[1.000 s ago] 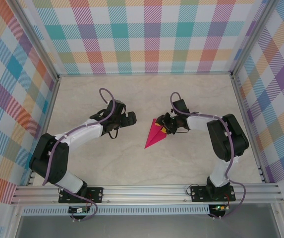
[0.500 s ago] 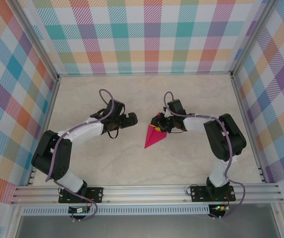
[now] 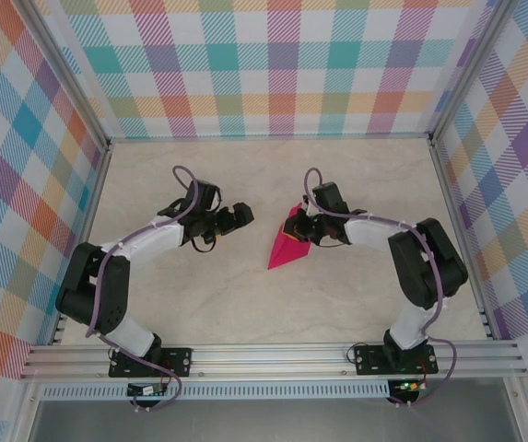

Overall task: Fold a paper plane with a square sheet of paper (pick it up from the middle)
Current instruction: Turn over the paper at the center of the table.

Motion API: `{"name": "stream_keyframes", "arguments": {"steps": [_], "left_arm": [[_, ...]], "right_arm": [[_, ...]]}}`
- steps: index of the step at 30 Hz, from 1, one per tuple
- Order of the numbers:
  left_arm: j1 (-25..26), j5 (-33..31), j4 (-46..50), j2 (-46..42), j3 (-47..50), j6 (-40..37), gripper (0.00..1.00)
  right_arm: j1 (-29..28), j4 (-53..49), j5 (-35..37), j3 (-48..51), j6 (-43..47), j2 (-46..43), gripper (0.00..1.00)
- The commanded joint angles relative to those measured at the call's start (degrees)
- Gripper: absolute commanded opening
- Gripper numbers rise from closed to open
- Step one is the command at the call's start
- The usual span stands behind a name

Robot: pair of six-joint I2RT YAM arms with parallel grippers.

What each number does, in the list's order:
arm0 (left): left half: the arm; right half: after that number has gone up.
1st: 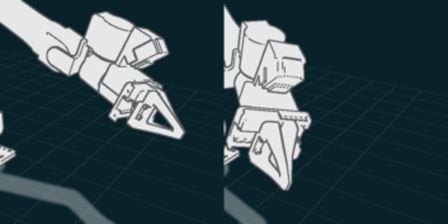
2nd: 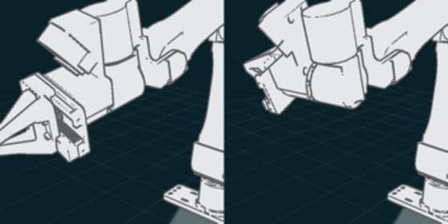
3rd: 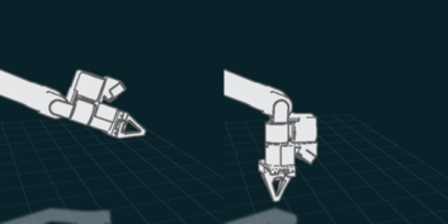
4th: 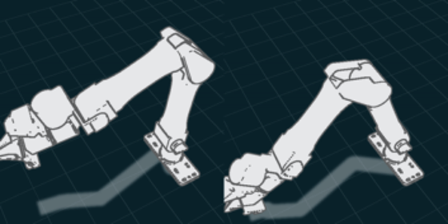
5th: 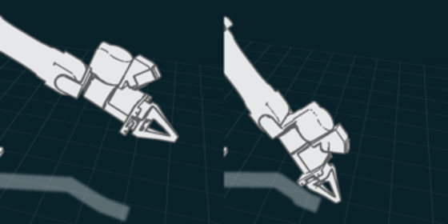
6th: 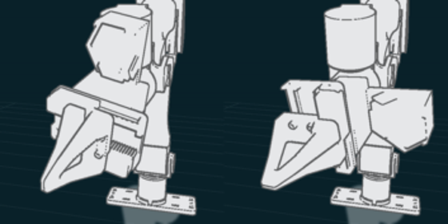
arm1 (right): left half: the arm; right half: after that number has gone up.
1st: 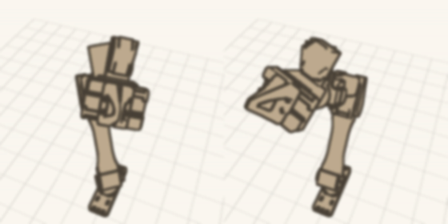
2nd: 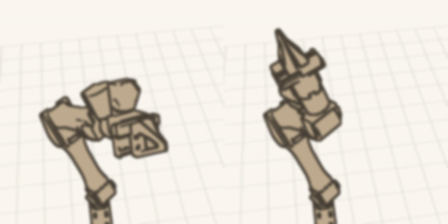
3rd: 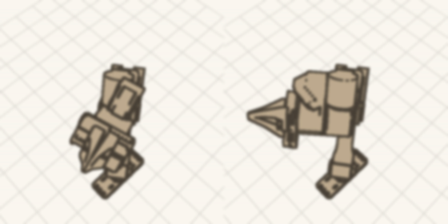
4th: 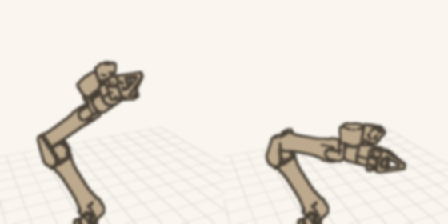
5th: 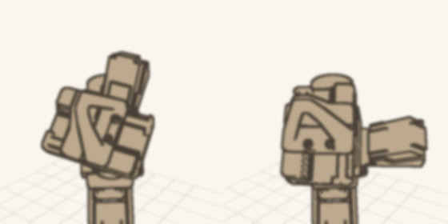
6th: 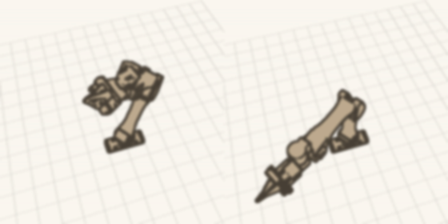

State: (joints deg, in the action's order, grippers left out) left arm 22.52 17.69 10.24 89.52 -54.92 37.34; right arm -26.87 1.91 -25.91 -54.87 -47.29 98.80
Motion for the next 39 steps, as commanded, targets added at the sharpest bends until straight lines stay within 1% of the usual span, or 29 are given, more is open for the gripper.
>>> {"name": "stream_keyframes", "arguments": {"steps": [1, 3, 7, 10, 16, 19, 22, 25, 29, 32, 34, 39], "left_arm": [[-1.4, 12.0, -7.9, -4.3, 1.9, 7.4, 1.00], [-1.4, 15.7, -12.5, -5.4, 3.0, 11.8, 1.00], [-1.4, 18.6, -15.9, -7.6, 3.1, 14.7, 1.00], [-1.4, 21.3, -20.0, -8.2, 3.5, 17.1, 1.00], [-0.9, 25.0, -27.4, -6.6, 4.5, 20.4, 0.99], [-0.4, 26.4, -32.9, -5.7, 4.8, 22.1, 0.81], [-0.3, 26.4, -36.2, -5.8, 4.9, 23.0, 0.67], [-0.1, 26.3, -36.8, -5.6, 4.8, 23.5, 0.65], [-0.1, 25.8, -37.2, -5.1, 5.0, 24.1, 0.60], [0.0, 25.4, -37.2, -4.7, 5.0, 24.3, 0.52], [0.0, 25.4, -37.0, -4.4, 4.8, 24.2, 0.44], [0.1, 25.5, -37.1, -3.8, 4.6, 24.2, 0.29]], "right_arm": [[1.7, 6.1, -7.6, -3.1, -1.2, -3.4, 0.10], [2.7, 9.7, -12.6, -4.5, -3.7, -3.3, 0.10], [3.7, 14.8, -19.9, -8.6, -8.2, -1.4, 0.10], [3.6, 16.4, -23.3, -11.2, -10.3, -0.1, 0.11], [3.8, 20.1, -26.8, -12.6, -14.4, 1.6, 0.11], [3.8, 22.0, -28.3, -12.2, -16.3, 2.4, 0.11], [3.7, 23.5, -29.0, -11.5, -17.6, 2.7, 0.11], [3.7, 26.4, -29.8, -10.7, -19.9, 3.2, 0.12], [3.7, 26.7, -30.0, -10.6, -20.1, 3.2, 0.12], [3.7, 26.3, -30.3, -10.6, -19.9, 3.3, 0.12], [3.7, 26.1, -30.5, -10.4, -19.8, 3.4, 0.12], [3.7, 25.3, -30.6, -9.9, -19.1, 3.3, 0.14]]}}
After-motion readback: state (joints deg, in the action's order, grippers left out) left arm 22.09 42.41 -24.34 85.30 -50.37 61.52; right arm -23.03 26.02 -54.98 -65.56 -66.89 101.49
